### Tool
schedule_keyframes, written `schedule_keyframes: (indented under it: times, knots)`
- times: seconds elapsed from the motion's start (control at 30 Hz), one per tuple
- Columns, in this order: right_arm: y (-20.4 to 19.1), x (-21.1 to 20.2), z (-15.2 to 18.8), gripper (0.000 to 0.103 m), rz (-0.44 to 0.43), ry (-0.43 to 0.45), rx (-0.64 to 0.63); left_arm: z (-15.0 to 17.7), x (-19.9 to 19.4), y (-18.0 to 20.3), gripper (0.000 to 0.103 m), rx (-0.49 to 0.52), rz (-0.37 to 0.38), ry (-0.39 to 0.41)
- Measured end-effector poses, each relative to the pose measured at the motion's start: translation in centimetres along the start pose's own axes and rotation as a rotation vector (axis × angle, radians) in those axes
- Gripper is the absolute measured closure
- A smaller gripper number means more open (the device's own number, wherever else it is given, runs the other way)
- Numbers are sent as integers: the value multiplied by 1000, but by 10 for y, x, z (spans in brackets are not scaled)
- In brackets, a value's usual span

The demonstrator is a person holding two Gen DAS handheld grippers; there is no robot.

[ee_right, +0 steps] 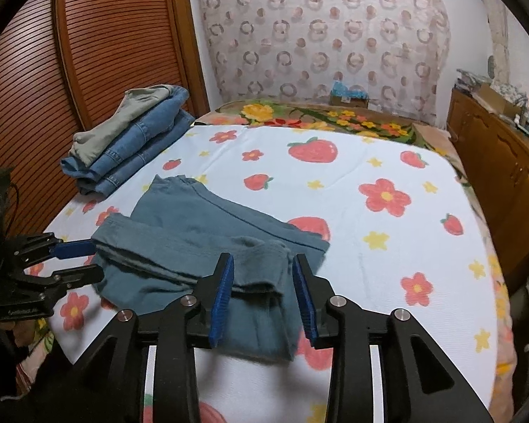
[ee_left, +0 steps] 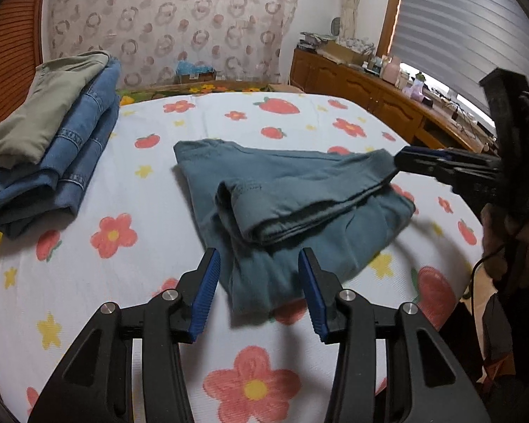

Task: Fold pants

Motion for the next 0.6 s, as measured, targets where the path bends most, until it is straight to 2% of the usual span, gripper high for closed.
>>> schedule_keyframes:
  times: [0.13,0.3,0.6]
  knots:
    - [-6,-2,15,62,1,-56,-38,-2,3,-3,56,-5,-20,-3]
    - [-5,9,33,61,45,-129,-77,-6,7,-7,56,-8,-29,-2]
    - [-1,39,13,61,63,-202,-95,-23,16,-6,56,29,-52,-10]
Point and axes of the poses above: each gripper's, at about its wrist camera, not at the fingertips, and x roughly the way its jaws point, y to its right, z to its underside, the point moved 6 cm from there along x, roughly the way its jaws point, and after that the axes turned 15 degrees about -z, right-handed, at the moved point
